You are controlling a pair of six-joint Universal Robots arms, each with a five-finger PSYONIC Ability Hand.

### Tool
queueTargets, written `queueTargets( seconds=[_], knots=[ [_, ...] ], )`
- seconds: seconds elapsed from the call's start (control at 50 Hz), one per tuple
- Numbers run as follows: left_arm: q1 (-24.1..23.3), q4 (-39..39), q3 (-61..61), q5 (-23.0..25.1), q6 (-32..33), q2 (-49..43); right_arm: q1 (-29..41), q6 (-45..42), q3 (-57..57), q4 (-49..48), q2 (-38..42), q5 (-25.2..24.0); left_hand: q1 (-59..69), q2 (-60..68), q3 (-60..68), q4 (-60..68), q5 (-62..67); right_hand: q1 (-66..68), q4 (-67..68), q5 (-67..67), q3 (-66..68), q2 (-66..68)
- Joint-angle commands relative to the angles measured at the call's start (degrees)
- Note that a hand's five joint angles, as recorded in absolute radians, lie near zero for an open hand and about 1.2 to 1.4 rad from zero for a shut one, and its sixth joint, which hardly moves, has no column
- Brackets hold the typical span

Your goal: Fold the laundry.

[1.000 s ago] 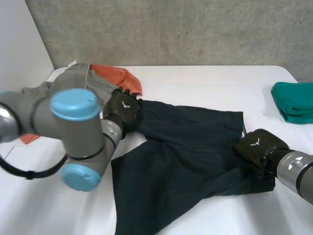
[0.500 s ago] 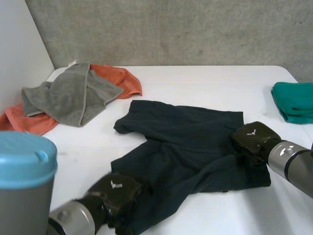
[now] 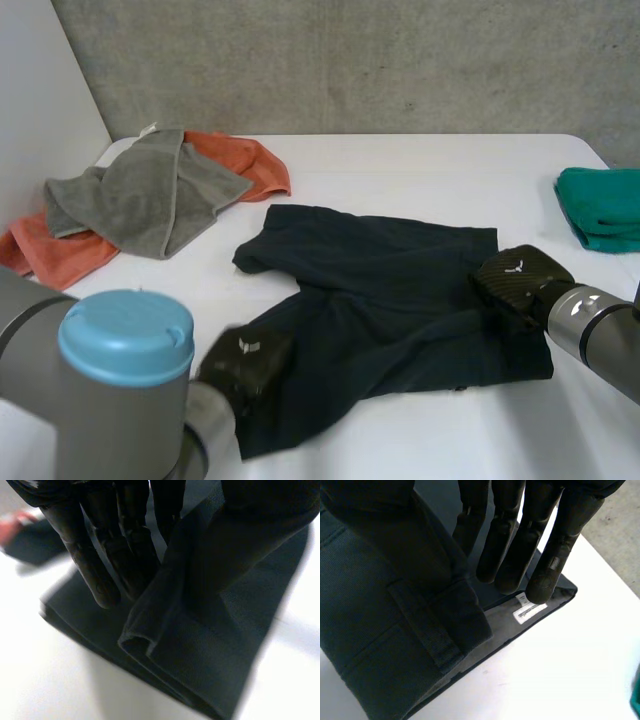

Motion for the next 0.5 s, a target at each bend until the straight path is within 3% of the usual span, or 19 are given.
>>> queueTargets(
  seconds=[0.02, 0.1, 0.24, 0.32, 0.46, 0.5],
  knots=[
    [2.4, 9.6, 13.4, -3.0, 15.8, -6.7, 0.5, -0.6, -2.7, -6.2, 1.7, 0.6, 14.5, 11.7, 12.0, 11.4, 13.2, 22.5, 11.9, 12.9, 12.2, 12.4],
    [5.5, 16.5, 21.2, -2.8, 25.0, -13.1, 2.3, -0.4, -6.2, -12.8, 4.9, 1.0, 14.5, 11.7, 12.0, 11.4, 13.2, 22.5, 11.9, 12.9, 12.2, 12.4],
    [7.0, 31.0, 38.7, -2.1, 40.1, -28.4, 4.3, -0.5, -16.2, -23.3, 16.4, 2.8, 14.5, 11.7, 12.0, 11.4, 13.2, 22.5, 11.9, 12.9, 12.2, 12.4],
    [8.1, 32.7, 48.8, 0.8, 43.4, -37.0, 4.4, -1.2, -24.3, -24.2, 24.9, 3.4, 14.5, 11.7, 12.0, 11.4, 13.2, 22.5, 11.9, 12.9, 12.2, 12.4],
    [9.4, 32.5, 59.5, 5.0, 43.3, -47.6, 4.5, -4.4, -36.3, -27.2, 36.4, 6.6, 14.2, 11.4, 11.7, 11.1, 12.8, 22.5, 11.9, 12.9, 12.2, 12.4],
    [9.5, 32.6, 61.0, 5.7, 43.3, -49.0, 4.4, -4.6, -38.5, -29.9, 38.9, 7.2, 9.0, 6.2, 6.5, 5.9, 7.7, 22.5, 11.9, 12.9, 12.2, 12.4]
  ],
)
